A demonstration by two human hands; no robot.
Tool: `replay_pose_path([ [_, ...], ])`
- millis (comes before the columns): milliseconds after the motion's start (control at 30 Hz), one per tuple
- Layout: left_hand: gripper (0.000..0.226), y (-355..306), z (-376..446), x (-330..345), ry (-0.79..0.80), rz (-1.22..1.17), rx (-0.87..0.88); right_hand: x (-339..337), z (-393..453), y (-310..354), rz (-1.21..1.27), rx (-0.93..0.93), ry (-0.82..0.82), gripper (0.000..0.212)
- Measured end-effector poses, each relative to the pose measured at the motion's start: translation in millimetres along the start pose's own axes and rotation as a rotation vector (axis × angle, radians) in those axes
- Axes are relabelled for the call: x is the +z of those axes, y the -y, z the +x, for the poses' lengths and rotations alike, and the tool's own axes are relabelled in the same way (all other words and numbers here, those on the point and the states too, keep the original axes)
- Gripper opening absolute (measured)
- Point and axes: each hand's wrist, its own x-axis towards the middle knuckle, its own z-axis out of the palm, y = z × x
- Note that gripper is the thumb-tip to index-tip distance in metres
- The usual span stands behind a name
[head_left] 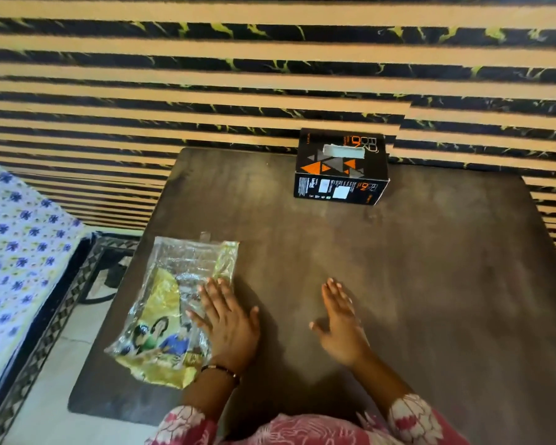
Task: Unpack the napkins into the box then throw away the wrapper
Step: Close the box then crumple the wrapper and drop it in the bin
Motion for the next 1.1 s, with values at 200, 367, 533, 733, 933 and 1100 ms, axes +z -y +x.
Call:
replay_pose_path([
  [200,0.078,-14,-5,-4,0.131,0.009,0.045,-27,-8,-26,-0.124,0.104,-0.001,0.071],
  [367,0.072,-53,-16,-7,0.251,0.095,0.465,-39,-18,-39,-0.078,0.129,0.066,0.071],
  [533,0.065,-94,-16,-5,0.360,0.132,0.867,-50,-24,-44,-0.023,0.150,0.085,0.076],
  [733,0.062,-63,23,-31,0.092,-0.031,0.613,-57,-32,-32,-0.067,0.291,0.060,0.070],
  [933,0.067,-13,36,-40,0.174,0.030,0.331,-45,-35,0,-0.001,0.219,0.070,0.046],
  [1100,0.088,-11,14,-30,0.250,0.045,0.388,-32,-38,17,0.081,0.092,0.189,0.054],
])
